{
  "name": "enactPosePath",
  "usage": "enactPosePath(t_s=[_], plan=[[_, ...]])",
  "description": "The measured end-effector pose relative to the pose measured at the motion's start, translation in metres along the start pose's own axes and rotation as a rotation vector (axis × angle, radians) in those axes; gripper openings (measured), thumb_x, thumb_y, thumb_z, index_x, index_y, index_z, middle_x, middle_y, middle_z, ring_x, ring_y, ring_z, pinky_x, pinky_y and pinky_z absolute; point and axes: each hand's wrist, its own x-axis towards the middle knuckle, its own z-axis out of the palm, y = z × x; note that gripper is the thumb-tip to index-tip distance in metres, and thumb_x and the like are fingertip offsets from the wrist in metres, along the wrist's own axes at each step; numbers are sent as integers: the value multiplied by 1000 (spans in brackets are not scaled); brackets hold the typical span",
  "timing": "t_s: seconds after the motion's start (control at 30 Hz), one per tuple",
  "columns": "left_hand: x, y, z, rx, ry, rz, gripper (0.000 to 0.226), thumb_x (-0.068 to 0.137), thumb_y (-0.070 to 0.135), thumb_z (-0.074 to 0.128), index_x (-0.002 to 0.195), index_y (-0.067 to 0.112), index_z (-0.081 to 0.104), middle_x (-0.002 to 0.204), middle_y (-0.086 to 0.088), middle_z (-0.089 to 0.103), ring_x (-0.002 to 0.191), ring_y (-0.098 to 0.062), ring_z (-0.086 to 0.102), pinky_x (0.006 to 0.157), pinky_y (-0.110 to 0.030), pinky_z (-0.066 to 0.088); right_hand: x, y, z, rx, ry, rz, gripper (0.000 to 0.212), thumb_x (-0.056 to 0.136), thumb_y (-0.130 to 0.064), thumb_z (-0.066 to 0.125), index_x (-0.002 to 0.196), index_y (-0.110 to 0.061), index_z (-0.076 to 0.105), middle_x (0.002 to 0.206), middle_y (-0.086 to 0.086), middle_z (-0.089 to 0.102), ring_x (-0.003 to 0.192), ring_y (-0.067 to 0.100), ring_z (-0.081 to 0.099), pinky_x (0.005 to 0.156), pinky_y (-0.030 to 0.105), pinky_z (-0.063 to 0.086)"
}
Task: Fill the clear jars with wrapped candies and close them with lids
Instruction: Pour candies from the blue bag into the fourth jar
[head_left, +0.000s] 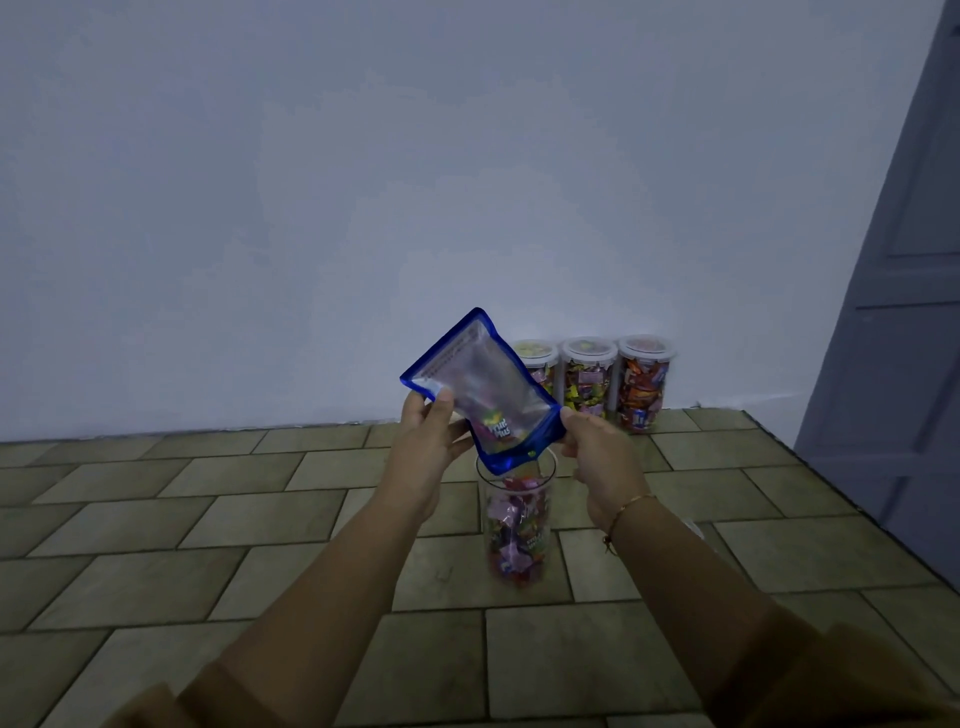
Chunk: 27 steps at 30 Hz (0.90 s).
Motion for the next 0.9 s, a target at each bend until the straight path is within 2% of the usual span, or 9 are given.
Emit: enactPosePath(t_s=[0.13, 0.27, 0.33, 0.47, 0.6, 0.7, 0.8, 0.9], plan=[[4, 7, 4, 46, 4, 48, 17, 101, 24, 43, 115, 23, 51, 110, 0, 64, 95, -24, 69, 78, -33, 57, -1, -5, -1, 3, -24, 10, 18, 96, -24, 49, 88, -15, 62, 72, -2, 51, 68, 10, 48, 60, 22, 38], [6, 5, 4, 106, 11, 61, 17, 97, 23, 50, 111, 17, 56, 106, -4, 68, 96, -26, 68, 87, -41, 55, -1, -2, -2, -49, -64, 54, 22, 96, -28, 49, 106, -12, 60, 80, -3, 56, 74, 9, 51, 61, 24, 38], [5, 1, 3, 131, 19, 55, 15, 96, 21, 53, 107, 14, 60, 102, -6, 70, 96, -25, 67, 91, -42, 53, -2, 1, -4, -75, -70, 74, 21, 96, -29, 49, 105, -13, 60, 82, -2, 56, 76, 11, 50, 60, 24, 37], [8, -3, 2, 135, 62, 18, 13, 93, 18, 58, 102, 13, 65, 100, -12, 70, 94, -25, 66, 94, -43, 51, -4, 4, -7, -88, -77, 96, 14, 95, -28, 50, 87, -21, 58, 80, -1, 54, 74, 12, 47, 60, 25, 36], [8, -4, 4, 147, -14, -54, 24, 92, 32, 58, 108, 14, 59, 104, -7, 70, 100, -24, 66, 93, -38, 51, -5, 2, -9, -99, -94, 78, 12, 96, -28, 50, 96, -18, 58, 85, -3, 57, 78, 12, 50, 62, 24, 38], [5, -6, 6, 170, -100, -86, 26, 88, 23, 65, 111, 15, 56, 107, -7, 69, 103, -24, 65, 94, -40, 51, -7, 1, -9, -86, -101, 61, 13, 97, -27, 49, 98, -17, 58, 84, -3, 57, 77, 13, 49, 62, 23, 38], [5, -8, 5, 210, -71, -54, 26, 85, 13, 68, 108, 20, 57, 106, -1, 70, 100, -19, 66, 91, -39, 52, -10, 0, -8, -100, -104, 40, 13, 97, -26, 48, 96, -18, 58, 81, -3, 56, 73, 12, 47, 60, 23, 38], [5, -7, 5, 230, -9, -21, 26, 82, 14, 71, 105, 19, 59, 100, 1, 71, 95, -19, 68, 86, -36, 54, -10, -2, -9, -123, -94, 23, 15, 97, -25, 48, 102, -15, 58, 80, -4, 58, 71, 10, 47, 60, 23, 37]])
